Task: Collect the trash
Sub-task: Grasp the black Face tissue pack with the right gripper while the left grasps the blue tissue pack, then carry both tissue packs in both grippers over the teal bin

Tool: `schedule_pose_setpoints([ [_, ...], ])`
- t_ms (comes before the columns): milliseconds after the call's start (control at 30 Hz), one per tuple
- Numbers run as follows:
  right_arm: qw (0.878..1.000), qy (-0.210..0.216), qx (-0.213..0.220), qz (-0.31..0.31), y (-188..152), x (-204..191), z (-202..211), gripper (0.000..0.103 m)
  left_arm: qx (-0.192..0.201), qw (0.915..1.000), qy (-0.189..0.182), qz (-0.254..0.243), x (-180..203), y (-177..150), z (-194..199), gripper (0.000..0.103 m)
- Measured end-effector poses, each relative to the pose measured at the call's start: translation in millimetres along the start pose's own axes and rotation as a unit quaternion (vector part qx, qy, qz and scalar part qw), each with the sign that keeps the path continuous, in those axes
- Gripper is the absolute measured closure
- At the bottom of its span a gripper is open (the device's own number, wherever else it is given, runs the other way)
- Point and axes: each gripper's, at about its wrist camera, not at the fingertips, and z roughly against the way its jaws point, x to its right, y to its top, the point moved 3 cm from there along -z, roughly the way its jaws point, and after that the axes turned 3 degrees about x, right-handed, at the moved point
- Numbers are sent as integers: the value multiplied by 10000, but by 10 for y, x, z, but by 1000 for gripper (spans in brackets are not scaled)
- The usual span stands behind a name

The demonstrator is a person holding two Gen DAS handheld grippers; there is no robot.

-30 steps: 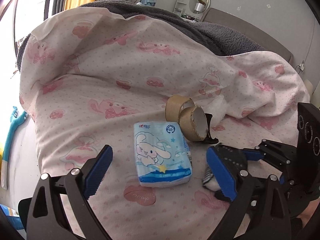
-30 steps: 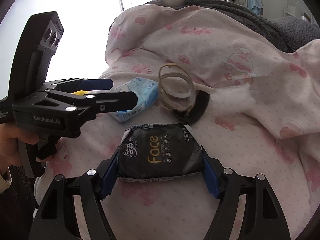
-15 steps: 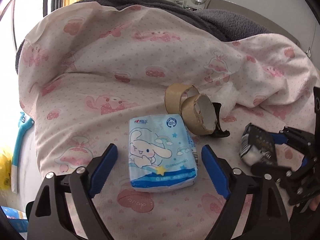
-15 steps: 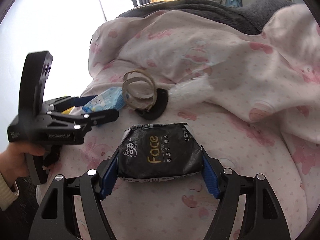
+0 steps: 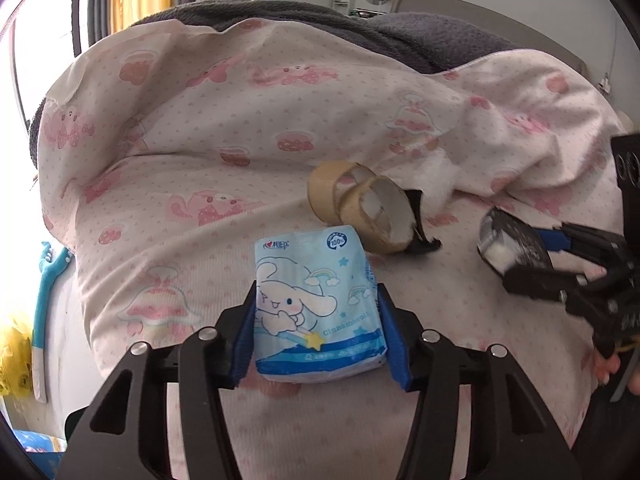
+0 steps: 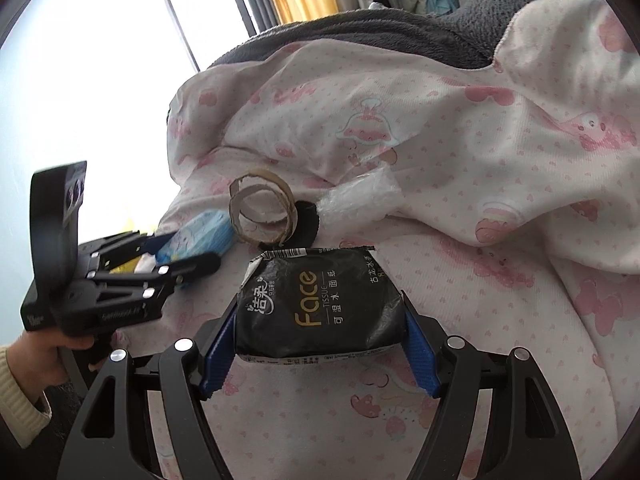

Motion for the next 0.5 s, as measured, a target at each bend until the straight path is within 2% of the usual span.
schedule_pose_setpoints([
  [133, 9996, 26, 134, -229, 2, 5, 68, 30, 7, 9998, 43, -192, 20, -93, 150, 47],
  [300, 9993, -1, 294, -246, 78, -125, 117, 30, 33, 9999, 93, -136, -27, -183, 297, 48],
  [500, 9985, 223, 439, -227, 207, -403, 109, 30, 88, 9998, 148, -60, -188, -295, 496, 48],
])
